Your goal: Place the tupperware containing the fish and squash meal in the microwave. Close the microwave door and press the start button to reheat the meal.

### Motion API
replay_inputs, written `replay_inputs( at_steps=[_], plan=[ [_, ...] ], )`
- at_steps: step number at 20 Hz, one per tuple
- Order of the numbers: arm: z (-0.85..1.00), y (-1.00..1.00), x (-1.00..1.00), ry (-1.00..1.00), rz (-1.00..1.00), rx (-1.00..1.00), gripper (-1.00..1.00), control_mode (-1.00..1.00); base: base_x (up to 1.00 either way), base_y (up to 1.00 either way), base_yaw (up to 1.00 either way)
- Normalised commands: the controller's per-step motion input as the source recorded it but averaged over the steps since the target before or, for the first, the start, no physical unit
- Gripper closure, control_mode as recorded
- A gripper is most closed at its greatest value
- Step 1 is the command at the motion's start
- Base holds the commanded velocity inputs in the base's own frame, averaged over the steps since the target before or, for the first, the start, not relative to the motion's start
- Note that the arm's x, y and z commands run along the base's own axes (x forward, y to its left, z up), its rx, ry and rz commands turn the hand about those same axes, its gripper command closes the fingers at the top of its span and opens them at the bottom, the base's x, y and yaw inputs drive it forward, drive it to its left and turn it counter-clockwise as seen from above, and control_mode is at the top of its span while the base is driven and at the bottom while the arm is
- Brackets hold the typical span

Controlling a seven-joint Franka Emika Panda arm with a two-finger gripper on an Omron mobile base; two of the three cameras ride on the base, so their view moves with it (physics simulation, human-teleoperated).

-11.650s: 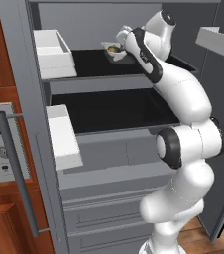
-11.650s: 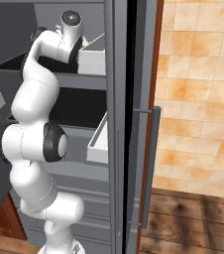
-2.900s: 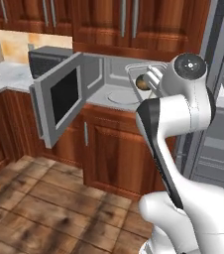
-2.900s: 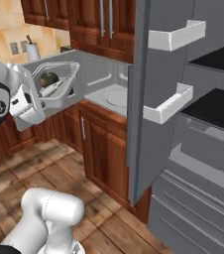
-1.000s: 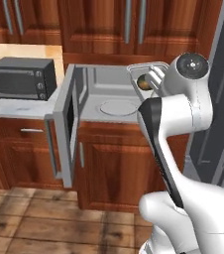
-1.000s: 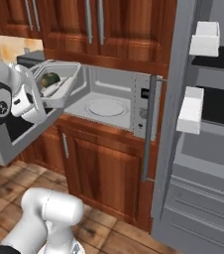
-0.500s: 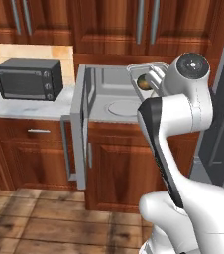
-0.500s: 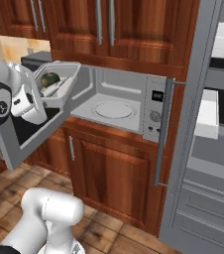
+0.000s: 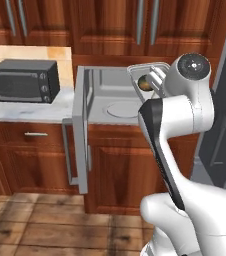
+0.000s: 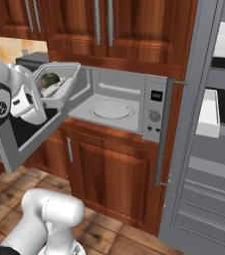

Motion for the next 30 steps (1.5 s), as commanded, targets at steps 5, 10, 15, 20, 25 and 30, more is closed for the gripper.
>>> replay_inputs(
  at_steps=[5, 10, 15, 20, 25, 30],
  plan=[
    [0.00, 0.00, 0.00, 0.00, 0.00, 0.00, 1.00, 1.00, 0.11, 0.00, -0.14],
    [0.00, 0.00, 0.16, 0.00, -0.03, 0.00, 1.00, -1.00, 0.03, 0.00, -0.02],
    [0.00, 0.00, 0.13, 0.00, 0.00, 0.00, 1.00, -1.00, 0.00, 0.00, 0.00],
    [-0.02, -0.12, 0.09, 0.00, 0.00, 0.00, 1.00, -1.00, 0.00, 0.00, 0.00],
    [-0.35, -0.21, 0.19, 0.07, 0.00, 0.00, 1.00, -1.00, 0.00, 0.00, 0.00],
    [-0.55, -0.11, 0.26, 0.13, 0.00, 0.00, 1.00, -1.00, 0.00, 0.00, 0.00]
  ],
)
